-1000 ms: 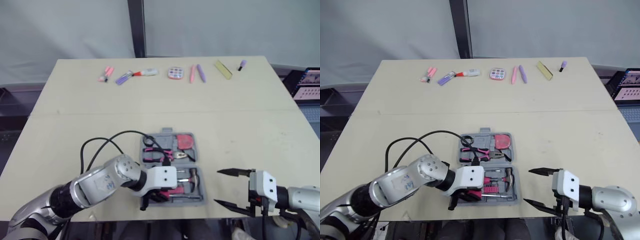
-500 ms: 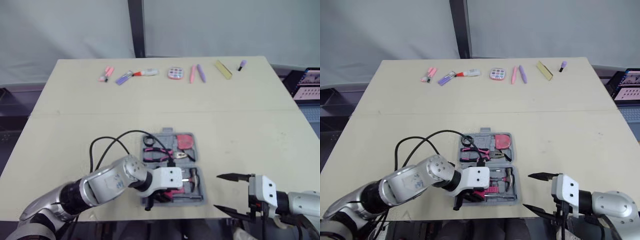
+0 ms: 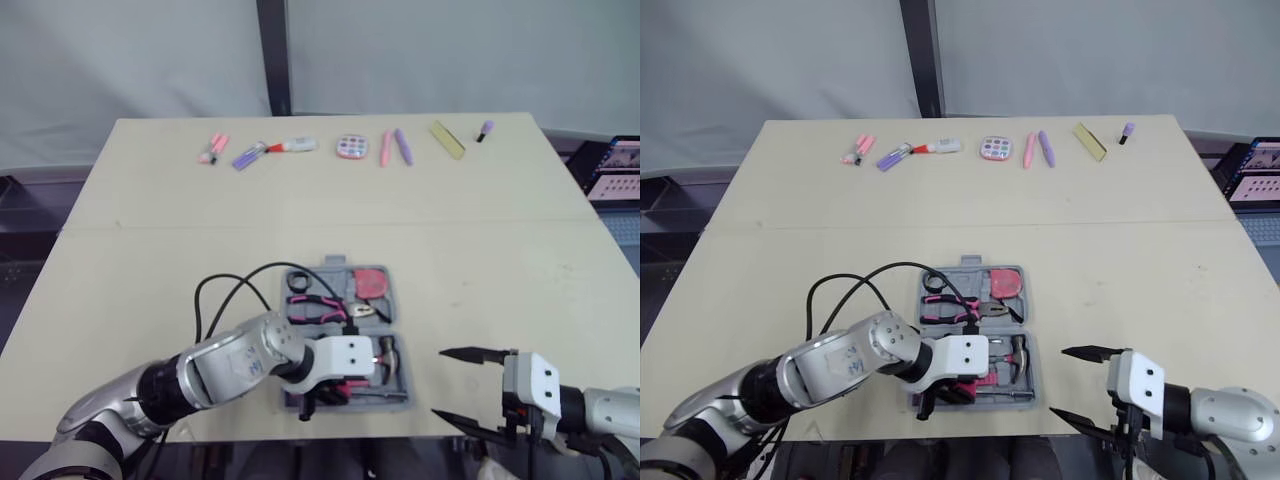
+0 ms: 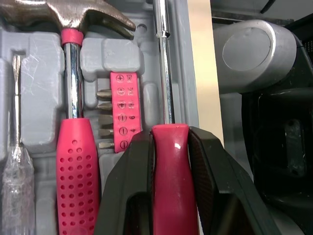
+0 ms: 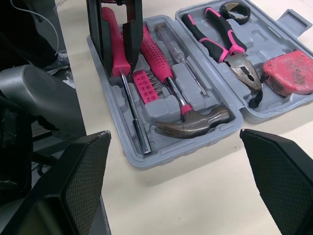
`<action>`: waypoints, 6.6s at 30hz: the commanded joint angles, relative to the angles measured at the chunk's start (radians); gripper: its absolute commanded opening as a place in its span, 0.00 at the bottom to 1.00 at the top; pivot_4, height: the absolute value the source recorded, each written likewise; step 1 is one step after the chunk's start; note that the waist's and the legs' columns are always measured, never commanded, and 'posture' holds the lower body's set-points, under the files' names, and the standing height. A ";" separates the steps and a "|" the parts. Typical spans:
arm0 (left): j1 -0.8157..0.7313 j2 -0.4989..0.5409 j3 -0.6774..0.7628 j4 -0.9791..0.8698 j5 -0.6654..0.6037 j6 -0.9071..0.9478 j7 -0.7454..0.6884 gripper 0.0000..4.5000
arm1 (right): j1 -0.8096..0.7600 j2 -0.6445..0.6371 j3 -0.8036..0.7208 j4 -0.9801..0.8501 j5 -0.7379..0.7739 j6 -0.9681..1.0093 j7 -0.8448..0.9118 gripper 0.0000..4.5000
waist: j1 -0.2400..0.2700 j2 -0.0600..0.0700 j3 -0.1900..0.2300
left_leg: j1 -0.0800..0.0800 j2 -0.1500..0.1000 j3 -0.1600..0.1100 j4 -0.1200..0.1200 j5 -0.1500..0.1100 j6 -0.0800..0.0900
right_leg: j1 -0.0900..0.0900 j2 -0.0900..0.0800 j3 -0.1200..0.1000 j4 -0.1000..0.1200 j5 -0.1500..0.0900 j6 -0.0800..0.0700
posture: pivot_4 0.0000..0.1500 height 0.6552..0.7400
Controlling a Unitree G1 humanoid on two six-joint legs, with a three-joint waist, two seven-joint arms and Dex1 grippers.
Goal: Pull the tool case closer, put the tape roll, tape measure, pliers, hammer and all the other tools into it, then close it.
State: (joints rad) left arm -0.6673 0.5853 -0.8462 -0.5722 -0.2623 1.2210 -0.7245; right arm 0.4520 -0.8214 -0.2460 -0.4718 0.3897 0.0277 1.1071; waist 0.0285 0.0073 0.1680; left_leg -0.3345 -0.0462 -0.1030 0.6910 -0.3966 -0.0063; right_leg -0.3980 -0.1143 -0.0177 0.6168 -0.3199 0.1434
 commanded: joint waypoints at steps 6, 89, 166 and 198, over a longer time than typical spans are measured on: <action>-0.010 -0.014 -0.013 0.007 0.015 -0.012 0.010 0.12 | 0.012 0.004 -0.034 -0.037 0.025 0.001 -0.013 1.00 | 0.000 0.000 0.000 | 0.000 0.000 0.000 0.000 0.000 0.000 | 0.000 0.000 0.000 0.000 0.000 0.000 | 1.00 1.00; 0.556 -0.024 0.397 0.399 0.170 -1.054 -0.250 0.01 | -0.022 0.018 -0.053 -0.035 0.029 0.018 -0.070 1.00 | -0.001 0.003 -0.002 | 0.000 0.000 0.000 0.001 -0.001 0.001 | -0.002 -0.001 0.000 0.002 0.000 0.000 | 1.00 1.00; 0.944 -0.081 1.044 0.134 -0.137 -0.846 0.118 0.00 | 0.007 0.146 0.011 -0.146 0.006 0.342 -0.345 0.81 | -0.001 0.008 -0.011 | 0.011 0.002 0.003 -0.008 -0.002 0.003 | 0.005 -0.001 0.004 -0.010 -0.001 -0.001 | 1.00 1.00; 0.637 -0.002 0.840 0.656 0.014 -1.054 -0.167 0.00 | -0.378 0.070 0.203 0.100 -0.081 0.534 -0.365 0.01 | -0.007 0.007 -0.009 | 0.009 0.003 0.004 -0.007 -0.003 0.001 | 0.002 0.000 0.000 -0.008 -0.001 -0.002 | 1.00 1.00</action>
State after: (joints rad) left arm -0.0261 0.5726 -0.0024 0.0715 -0.2578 0.1918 -0.8684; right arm 0.0772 -0.7427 -0.0460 -0.3738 0.3113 0.5635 0.7246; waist 0.0219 0.0143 0.1595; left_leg -0.3267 -0.0432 -0.0990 0.6842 -0.3997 -0.0049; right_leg -0.3969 -0.1147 -0.0179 0.6094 -0.3207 0.1419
